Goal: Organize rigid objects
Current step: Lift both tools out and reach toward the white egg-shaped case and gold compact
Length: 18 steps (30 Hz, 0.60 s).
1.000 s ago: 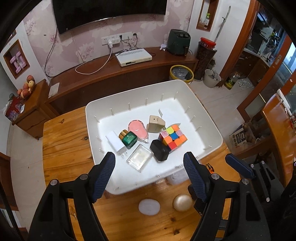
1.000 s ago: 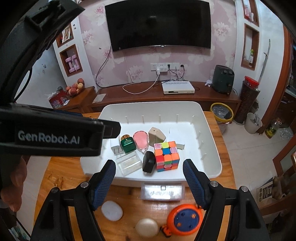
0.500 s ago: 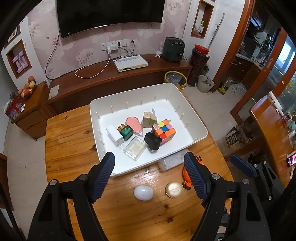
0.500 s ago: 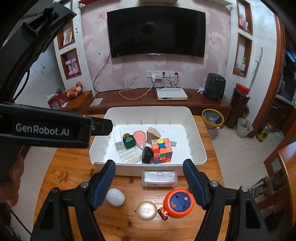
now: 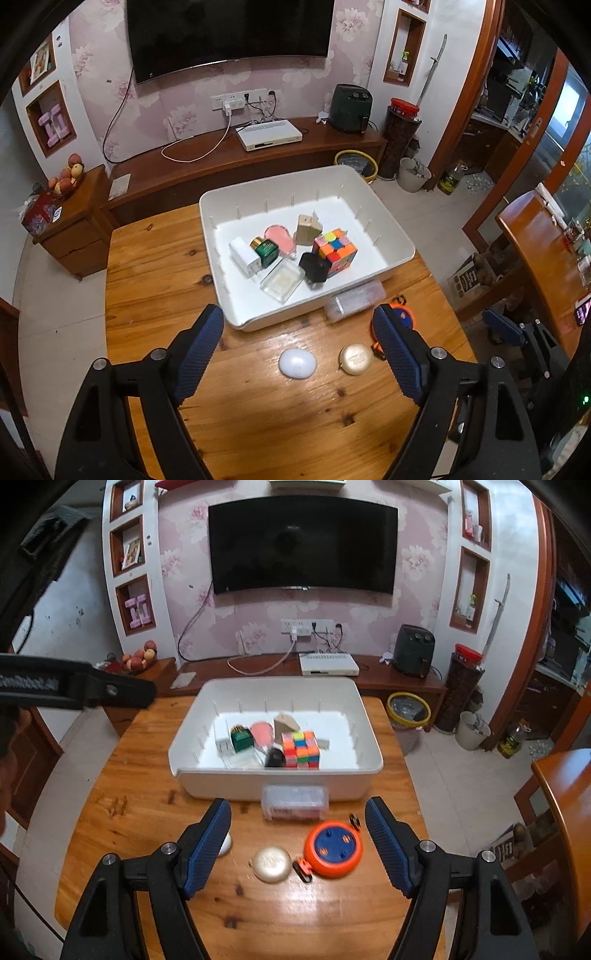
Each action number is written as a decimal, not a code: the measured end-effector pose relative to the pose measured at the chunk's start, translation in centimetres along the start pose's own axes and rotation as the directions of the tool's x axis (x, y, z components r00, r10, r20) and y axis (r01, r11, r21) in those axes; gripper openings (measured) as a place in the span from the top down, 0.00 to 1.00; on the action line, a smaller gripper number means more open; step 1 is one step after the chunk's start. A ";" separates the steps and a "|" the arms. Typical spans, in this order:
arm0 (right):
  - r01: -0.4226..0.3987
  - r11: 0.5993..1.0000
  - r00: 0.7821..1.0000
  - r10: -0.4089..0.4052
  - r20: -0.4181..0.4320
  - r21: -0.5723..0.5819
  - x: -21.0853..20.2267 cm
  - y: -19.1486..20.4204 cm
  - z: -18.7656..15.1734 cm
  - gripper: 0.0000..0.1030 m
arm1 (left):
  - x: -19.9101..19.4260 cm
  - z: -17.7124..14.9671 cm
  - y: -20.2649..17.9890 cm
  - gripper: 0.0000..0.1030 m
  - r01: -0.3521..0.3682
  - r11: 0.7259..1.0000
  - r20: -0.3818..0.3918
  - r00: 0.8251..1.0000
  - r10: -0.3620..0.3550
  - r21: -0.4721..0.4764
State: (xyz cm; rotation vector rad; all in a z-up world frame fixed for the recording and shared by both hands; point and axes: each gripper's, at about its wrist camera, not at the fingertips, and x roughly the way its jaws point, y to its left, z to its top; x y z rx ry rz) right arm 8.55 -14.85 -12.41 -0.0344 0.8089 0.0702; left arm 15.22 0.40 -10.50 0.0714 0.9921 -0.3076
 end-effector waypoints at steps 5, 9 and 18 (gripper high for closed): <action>0.007 1.000 0.999 -0.007 -0.042 0.001 0.7 -0.5 -2.1 0.26 | 1.1 -2.2 0.4 0.17 -0.016 1.000 -0.041 0.999 0.016 0.000; -0.009 1.000 0.997 0.010 -0.079 0.017 1.2 -0.8 -4.2 0.26 | 2.8 -3.9 0.8 0.17 -0.029 1.000 -0.093 0.995 0.028 -0.003; -0.029 1.000 0.985 0.030 -0.172 0.010 4.4 0.7 -8.7 0.26 | 8.1 -7.3 0.6 0.17 -0.033 0.999 -0.211 0.977 0.037 0.021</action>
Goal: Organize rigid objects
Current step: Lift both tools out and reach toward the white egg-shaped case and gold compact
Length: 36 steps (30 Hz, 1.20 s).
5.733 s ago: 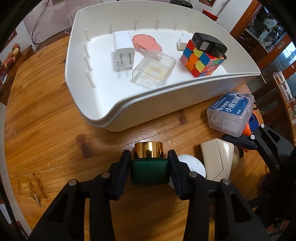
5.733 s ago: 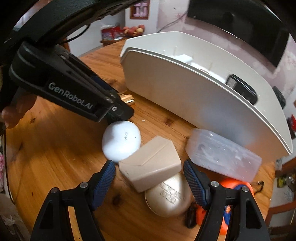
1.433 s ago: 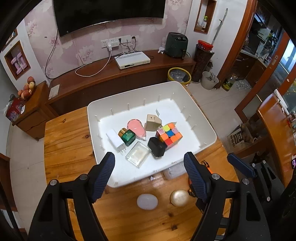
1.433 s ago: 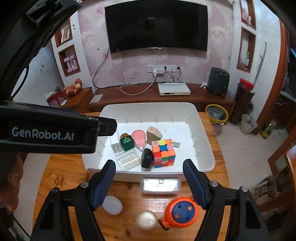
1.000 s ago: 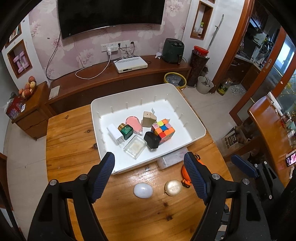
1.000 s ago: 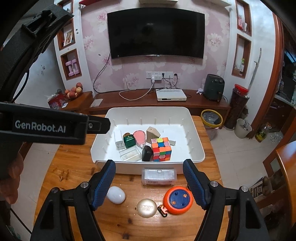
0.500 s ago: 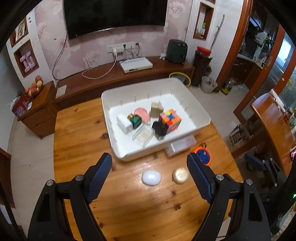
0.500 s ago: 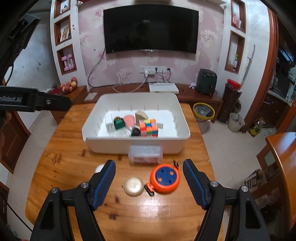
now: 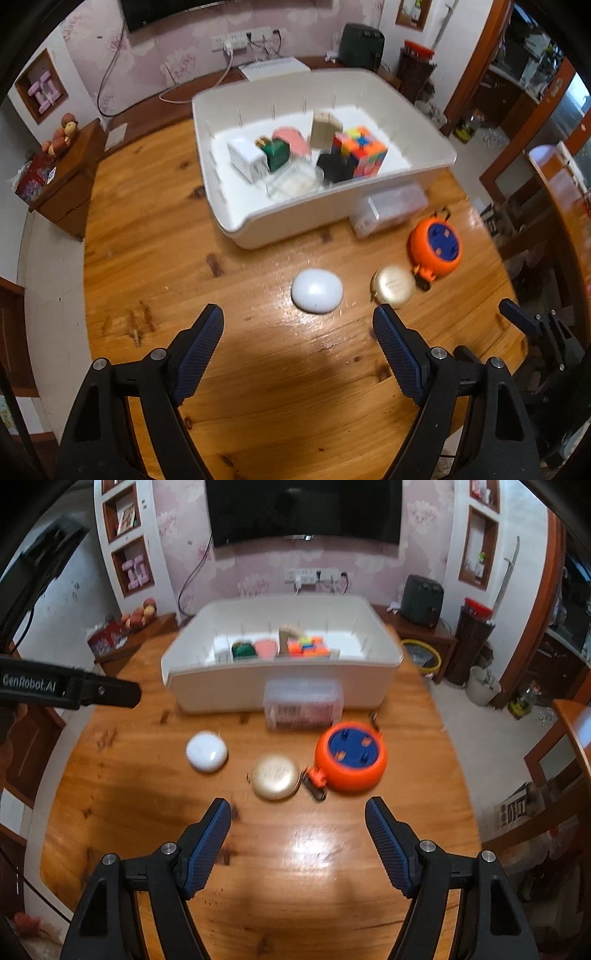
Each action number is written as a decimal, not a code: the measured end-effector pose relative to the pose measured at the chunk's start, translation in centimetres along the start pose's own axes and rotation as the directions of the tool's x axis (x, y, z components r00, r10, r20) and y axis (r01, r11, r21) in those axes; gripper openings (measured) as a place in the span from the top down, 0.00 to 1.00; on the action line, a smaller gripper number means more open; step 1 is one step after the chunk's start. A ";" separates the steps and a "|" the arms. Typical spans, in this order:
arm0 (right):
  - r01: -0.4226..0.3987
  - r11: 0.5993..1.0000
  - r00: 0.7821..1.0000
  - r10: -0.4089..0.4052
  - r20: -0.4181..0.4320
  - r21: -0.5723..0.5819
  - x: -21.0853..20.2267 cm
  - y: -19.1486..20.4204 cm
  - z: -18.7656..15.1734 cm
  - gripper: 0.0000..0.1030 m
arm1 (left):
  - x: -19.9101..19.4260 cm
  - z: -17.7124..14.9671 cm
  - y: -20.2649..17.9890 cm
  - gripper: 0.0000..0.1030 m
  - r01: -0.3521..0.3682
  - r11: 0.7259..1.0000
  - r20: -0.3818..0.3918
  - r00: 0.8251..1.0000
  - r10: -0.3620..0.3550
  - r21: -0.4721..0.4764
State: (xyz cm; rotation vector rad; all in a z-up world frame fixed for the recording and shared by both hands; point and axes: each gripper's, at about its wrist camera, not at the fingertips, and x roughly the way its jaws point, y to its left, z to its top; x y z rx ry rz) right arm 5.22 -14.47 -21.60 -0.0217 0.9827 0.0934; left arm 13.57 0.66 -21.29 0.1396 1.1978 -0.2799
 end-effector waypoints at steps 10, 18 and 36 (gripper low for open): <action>-0.017 1.000 0.994 0.016 -0.104 -0.009 6.9 2.1 -3.0 0.26 | 7.1 -0.5 -0.2 0.17 0.063 0.997 -0.126 0.990 -0.068 -0.039; -0.018 1.000 0.997 0.017 -0.071 -0.011 9.3 3.1 -2.0 0.25 | 10.0 0.4 -0.2 0.17 0.068 0.996 -0.149 0.986 -0.075 -0.050; -0.009 0.999 1.000 0.007 -0.029 -0.048 11.3 3.8 1.0 0.27 | 11.7 -0.1 0.8 0.19 0.085 0.995 -0.154 0.984 -0.092 -0.056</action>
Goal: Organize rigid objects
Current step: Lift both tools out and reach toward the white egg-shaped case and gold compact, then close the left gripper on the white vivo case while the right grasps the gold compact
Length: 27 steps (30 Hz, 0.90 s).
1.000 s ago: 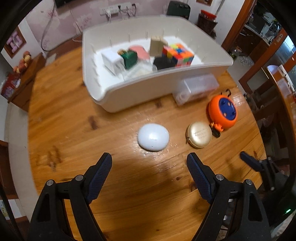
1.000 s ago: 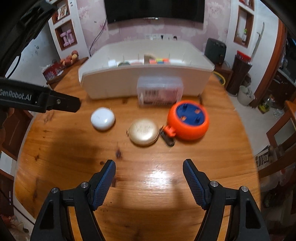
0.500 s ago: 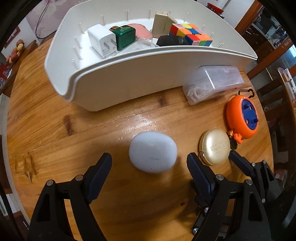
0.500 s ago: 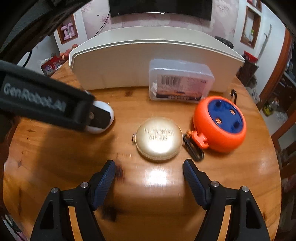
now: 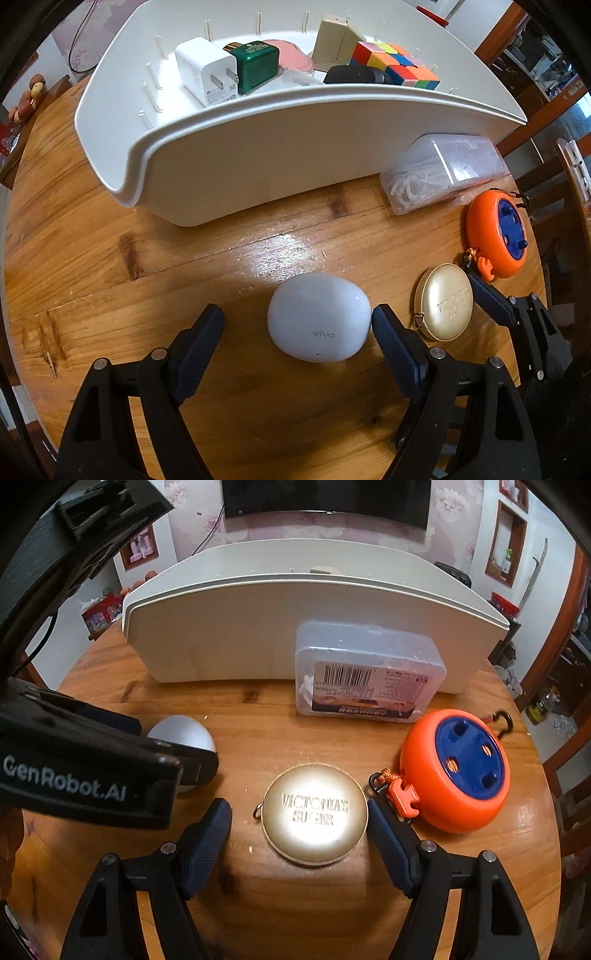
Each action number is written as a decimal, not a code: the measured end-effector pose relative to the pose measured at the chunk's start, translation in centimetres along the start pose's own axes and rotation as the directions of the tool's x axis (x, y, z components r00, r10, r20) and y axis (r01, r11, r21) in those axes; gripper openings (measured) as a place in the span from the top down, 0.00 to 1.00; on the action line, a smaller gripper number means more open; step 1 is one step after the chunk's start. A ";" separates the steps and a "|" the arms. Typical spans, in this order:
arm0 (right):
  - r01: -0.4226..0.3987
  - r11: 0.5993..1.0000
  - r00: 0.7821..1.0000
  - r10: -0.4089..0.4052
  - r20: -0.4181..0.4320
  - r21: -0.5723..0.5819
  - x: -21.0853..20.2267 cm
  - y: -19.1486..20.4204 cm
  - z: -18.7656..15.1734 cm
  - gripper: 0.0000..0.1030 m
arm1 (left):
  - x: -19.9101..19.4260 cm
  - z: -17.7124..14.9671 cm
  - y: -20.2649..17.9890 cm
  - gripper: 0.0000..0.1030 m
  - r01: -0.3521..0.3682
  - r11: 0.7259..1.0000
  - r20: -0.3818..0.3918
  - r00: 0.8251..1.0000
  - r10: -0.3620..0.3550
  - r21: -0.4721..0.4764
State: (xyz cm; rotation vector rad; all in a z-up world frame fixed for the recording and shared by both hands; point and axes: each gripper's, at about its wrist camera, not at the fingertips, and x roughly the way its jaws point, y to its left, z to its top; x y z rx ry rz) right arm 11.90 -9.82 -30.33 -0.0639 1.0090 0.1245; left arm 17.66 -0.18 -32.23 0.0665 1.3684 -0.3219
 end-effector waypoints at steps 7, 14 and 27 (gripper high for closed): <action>-0.004 1.000 1.000 0.004 0.012 0.004 0.0 -0.6 0.2 0.45 | -0.8 -0.9 -0.7 0.42 -0.001 0.999 0.038 0.999 0.000 0.038; -0.023 1.000 1.000 0.023 -0.018 0.011 0.0 -0.9 0.7 0.45 | -1.3 -0.4 -0.4 0.43 -0.002 1.000 0.034 0.999 0.002 0.011; -0.081 0.996 0.996 0.082 -0.023 0.047 -3.0 -1.6 0.7 0.45 | -7.8 -1.6 -0.8 0.43 0.046 0.998 0.096 0.994 -0.050 0.037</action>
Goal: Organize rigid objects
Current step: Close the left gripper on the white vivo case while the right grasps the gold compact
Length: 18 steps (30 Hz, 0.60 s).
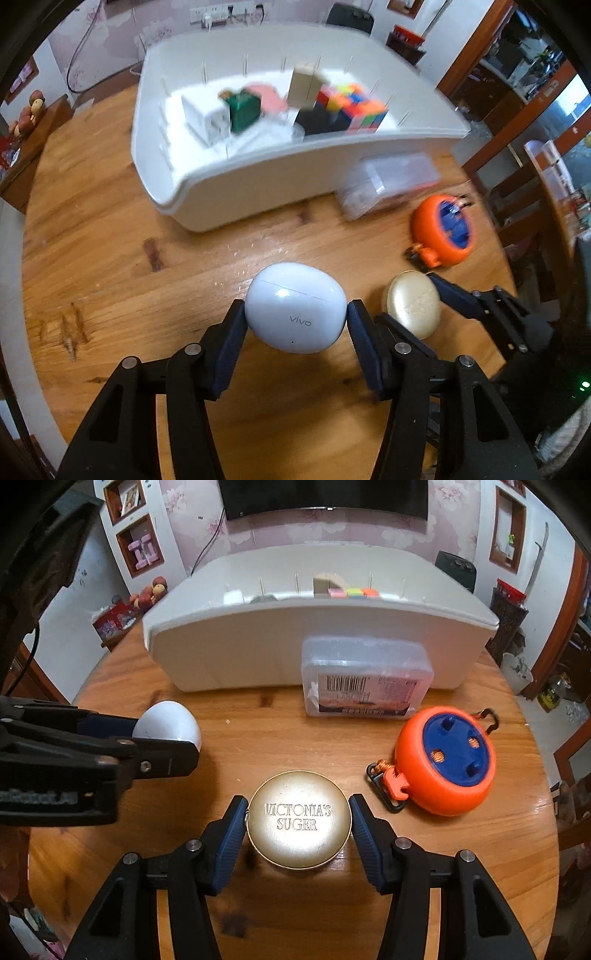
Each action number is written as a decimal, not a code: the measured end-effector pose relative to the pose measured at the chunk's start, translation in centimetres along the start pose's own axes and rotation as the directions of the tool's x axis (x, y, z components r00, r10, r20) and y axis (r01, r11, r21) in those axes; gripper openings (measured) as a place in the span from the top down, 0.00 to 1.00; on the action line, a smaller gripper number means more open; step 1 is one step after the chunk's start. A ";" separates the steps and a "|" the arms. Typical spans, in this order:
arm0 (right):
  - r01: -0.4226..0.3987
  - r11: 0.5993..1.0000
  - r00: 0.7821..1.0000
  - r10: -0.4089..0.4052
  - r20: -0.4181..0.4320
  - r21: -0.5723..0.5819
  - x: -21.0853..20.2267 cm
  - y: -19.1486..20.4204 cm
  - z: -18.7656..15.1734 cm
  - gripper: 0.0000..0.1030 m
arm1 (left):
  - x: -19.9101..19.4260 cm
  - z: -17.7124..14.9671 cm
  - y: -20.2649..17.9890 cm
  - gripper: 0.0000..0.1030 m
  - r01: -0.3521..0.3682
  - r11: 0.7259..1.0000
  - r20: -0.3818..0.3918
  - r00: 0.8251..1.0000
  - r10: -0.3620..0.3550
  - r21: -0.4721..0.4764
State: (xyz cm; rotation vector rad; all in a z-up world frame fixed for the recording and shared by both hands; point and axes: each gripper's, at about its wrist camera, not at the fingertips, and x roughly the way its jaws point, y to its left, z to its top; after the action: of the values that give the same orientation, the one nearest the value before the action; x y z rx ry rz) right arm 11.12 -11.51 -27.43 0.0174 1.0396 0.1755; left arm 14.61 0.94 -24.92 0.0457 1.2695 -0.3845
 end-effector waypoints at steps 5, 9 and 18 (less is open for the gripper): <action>-0.011 1.000 0.998 0.010 0.067 0.015 -3.5 -0.5 1.8 0.45 | -5.3 1.6 -0.5 0.43 0.022 1.000 0.090 0.996 -0.022 -0.006; -0.006 1.000 0.992 0.002 0.126 0.029 -6.6 -1.4 4.8 0.45 | -8.9 4.7 -0.7 0.43 0.014 1.000 0.159 0.987 -0.012 -0.013; 0.043 0.999 0.951 -0.050 0.304 0.032 -13.8 -3.7 14.8 0.45 | -14.2 10.9 -1.2 0.43 -0.025 0.999 0.292 0.956 0.030 -0.021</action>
State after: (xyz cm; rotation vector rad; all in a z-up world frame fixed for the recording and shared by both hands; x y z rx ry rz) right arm 17.56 -16.23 -8.49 0.0413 0.7326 0.1126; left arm 20.88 0.84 -8.05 -0.0079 0.9780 -0.3425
